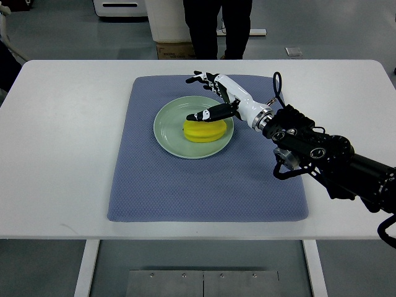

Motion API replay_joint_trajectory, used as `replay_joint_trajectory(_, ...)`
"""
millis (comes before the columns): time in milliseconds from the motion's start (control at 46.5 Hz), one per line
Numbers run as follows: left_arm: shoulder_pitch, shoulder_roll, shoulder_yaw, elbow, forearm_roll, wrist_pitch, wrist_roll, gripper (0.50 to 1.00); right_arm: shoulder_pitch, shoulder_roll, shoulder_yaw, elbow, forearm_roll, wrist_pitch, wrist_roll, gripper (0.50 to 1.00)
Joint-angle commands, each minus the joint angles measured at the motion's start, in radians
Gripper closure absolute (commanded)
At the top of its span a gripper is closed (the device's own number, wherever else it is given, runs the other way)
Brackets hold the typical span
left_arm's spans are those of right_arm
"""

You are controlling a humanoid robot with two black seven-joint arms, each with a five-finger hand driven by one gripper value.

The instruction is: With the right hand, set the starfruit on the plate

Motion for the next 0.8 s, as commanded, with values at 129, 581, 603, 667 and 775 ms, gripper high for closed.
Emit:
replay_joint_trajectory(129,0.0,0.0,0.0,0.0,0.0,0.0,0.0,0.5,-0.004,-0.088,0.087,0.122,0.012,-0.001,-0.002,0.5)
replay_joint_trajectory(581,0.0,0.0,0.0,0.0,0.0,0.0,0.0,0.5,-0.038,-0.21,0.174,0.162,0.042,-0.001,-0.02,0.5)
replay_joint_trajectory(603,0.0,0.0,-0.002,0.0,0.0,0.0,0.0,0.5,-0.043,-0.22,0.174,0.162,0.042,-0.001,-0.025,0.5)
replay_joint_trajectory(667,0.0,0.0,0.0,0.0,0.0,0.0,0.001,0.5,-0.054,-0.241,0.174,0.162,0.045,-0.001,-0.031,0.5)
replay_joint_trajectory(775,0.0,0.0,0.0,0.0,0.0,0.0,0.001,0.5,-0.057,-0.267,0.178,0.162,0.064,-0.001,-0.039,0.5)
